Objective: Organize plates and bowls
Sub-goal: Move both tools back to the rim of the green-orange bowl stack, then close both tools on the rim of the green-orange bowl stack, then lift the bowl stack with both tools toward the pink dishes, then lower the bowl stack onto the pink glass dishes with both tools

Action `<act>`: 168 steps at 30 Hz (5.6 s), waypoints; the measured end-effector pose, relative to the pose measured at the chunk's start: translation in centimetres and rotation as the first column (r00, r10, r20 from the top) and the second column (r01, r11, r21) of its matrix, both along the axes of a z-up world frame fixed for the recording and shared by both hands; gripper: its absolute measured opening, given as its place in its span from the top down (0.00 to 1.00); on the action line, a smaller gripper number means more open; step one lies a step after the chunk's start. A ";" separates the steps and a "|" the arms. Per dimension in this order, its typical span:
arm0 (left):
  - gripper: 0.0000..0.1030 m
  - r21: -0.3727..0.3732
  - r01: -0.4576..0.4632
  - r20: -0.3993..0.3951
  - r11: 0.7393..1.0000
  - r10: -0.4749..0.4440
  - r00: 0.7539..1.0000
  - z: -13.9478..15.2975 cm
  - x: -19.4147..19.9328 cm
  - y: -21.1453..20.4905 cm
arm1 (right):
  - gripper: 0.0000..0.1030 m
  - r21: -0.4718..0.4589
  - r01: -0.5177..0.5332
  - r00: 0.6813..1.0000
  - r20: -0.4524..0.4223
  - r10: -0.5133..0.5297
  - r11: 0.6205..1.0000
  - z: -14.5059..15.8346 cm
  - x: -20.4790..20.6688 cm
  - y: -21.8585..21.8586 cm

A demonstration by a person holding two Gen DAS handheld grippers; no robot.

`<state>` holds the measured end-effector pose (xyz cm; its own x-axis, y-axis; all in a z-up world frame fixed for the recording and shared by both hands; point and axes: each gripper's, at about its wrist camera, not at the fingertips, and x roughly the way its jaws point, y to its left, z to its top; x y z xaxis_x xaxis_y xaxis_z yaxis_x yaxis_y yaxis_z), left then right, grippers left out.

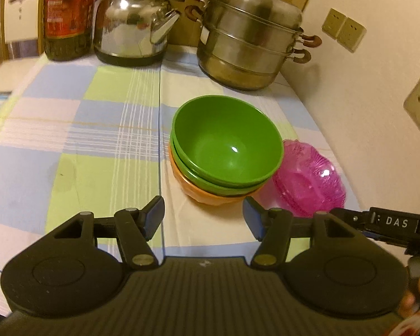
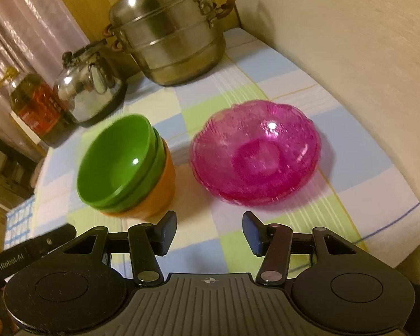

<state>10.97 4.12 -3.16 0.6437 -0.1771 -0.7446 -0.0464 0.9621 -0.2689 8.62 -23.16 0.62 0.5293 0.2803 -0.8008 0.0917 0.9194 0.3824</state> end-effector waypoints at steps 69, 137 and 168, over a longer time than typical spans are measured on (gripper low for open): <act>0.80 -0.097 -0.001 -0.214 0.995 -0.020 0.977 -6.8 13.3 2.9 | 0.74 0.075 -0.135 0.972 -0.181 0.147 0.988 -7.1 13.9 6.4; 0.79 -0.012 0.259 -0.145 0.966 -0.258 0.955 -1.3 -0.5 -10.1 | 0.76 0.073 0.078 0.989 -0.135 -0.068 0.994 -0.6 -4.5 -5.8; 0.79 -0.001 0.296 -0.127 0.955 -0.294 0.947 0.4 11.1 -14.7 | 0.76 0.081 0.104 0.990 -0.102 -0.095 0.991 0.5 6.3 -10.8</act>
